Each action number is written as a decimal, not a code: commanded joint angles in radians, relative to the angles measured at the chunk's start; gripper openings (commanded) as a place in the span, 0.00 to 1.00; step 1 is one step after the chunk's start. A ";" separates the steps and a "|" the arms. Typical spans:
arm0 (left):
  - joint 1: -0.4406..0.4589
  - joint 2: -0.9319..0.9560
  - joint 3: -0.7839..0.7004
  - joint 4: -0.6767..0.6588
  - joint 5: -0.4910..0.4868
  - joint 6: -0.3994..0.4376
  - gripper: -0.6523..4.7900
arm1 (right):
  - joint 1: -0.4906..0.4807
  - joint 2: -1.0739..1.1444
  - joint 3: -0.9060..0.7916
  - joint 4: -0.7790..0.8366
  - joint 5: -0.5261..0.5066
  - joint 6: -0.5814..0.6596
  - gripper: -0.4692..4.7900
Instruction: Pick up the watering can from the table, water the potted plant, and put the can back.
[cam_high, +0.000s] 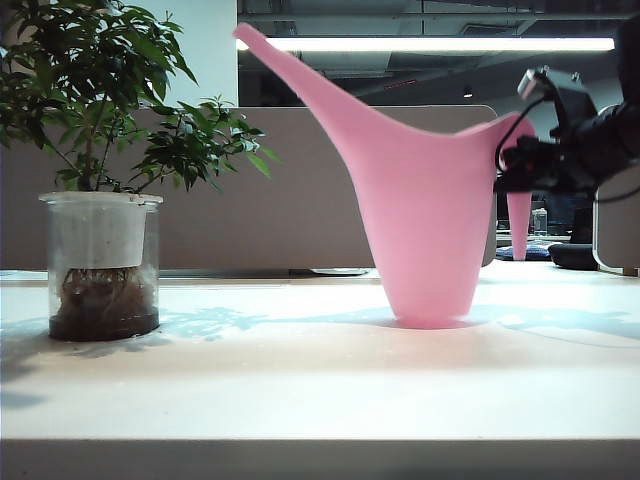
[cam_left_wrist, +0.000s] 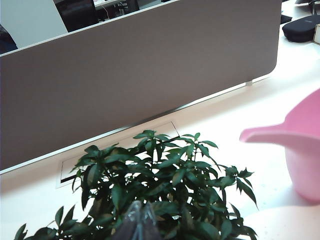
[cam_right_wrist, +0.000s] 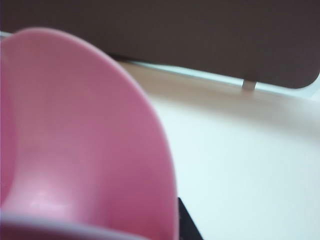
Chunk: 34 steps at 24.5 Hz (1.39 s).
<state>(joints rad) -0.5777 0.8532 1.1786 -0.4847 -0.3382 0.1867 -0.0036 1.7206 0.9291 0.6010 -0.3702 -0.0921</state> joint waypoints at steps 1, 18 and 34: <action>0.058 -0.001 0.003 -0.008 0.019 -0.003 0.11 | 0.001 -0.082 0.010 0.078 0.068 0.013 0.28; 0.307 -0.004 0.003 0.022 0.422 -0.031 0.11 | 0.163 -0.276 0.300 -0.323 0.364 -0.302 0.29; 0.309 -0.030 0.003 -0.016 0.387 -0.093 0.11 | 0.382 -0.234 0.412 -0.198 0.526 -0.855 0.29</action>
<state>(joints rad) -0.2695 0.8280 1.1786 -0.5125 0.0494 0.0967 0.3637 1.4971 1.3300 0.3305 0.1539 -0.9154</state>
